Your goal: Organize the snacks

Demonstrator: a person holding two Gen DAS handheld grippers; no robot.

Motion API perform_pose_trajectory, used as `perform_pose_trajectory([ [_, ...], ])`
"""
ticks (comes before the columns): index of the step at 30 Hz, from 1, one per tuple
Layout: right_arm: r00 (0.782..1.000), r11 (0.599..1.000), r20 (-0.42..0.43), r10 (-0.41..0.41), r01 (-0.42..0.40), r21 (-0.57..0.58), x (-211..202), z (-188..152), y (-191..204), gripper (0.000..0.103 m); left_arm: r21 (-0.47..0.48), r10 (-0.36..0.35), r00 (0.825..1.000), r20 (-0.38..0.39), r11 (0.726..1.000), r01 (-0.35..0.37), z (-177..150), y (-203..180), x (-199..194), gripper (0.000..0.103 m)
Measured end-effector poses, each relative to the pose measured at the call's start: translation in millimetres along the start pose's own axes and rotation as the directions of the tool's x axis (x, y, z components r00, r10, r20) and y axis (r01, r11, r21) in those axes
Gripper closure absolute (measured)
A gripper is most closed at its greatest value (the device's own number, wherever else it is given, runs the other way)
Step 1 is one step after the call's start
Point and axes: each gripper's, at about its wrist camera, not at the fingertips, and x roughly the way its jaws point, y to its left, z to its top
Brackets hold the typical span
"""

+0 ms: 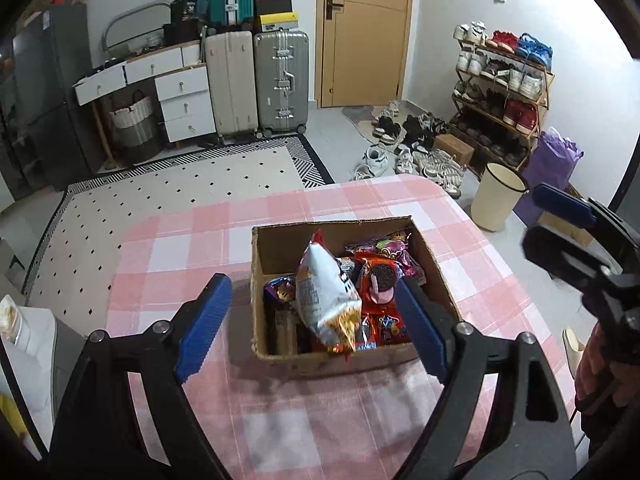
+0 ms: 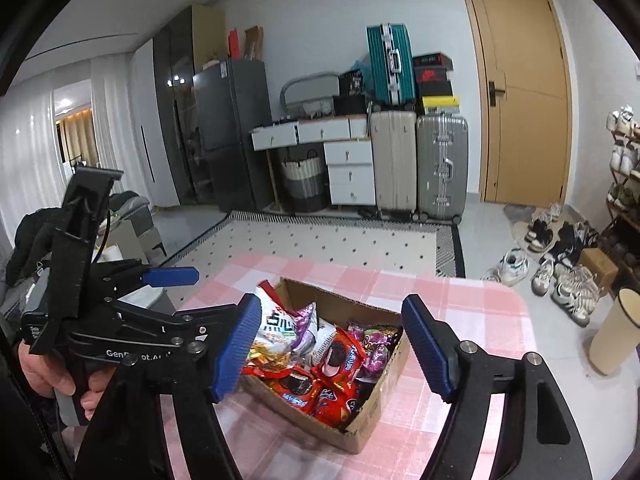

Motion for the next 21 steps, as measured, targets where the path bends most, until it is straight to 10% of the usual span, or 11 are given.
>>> perform_pose_trajectory([
  [21, 0.961, 0.987, 0.252, -0.116, 0.084, 0.136, -153.0, -76.1, 6.8, 0.001, -0.1, 0.063, 0.986, 0.152, 0.994, -0.048, -81.1, 15.8, -126.4, 0.001],
])
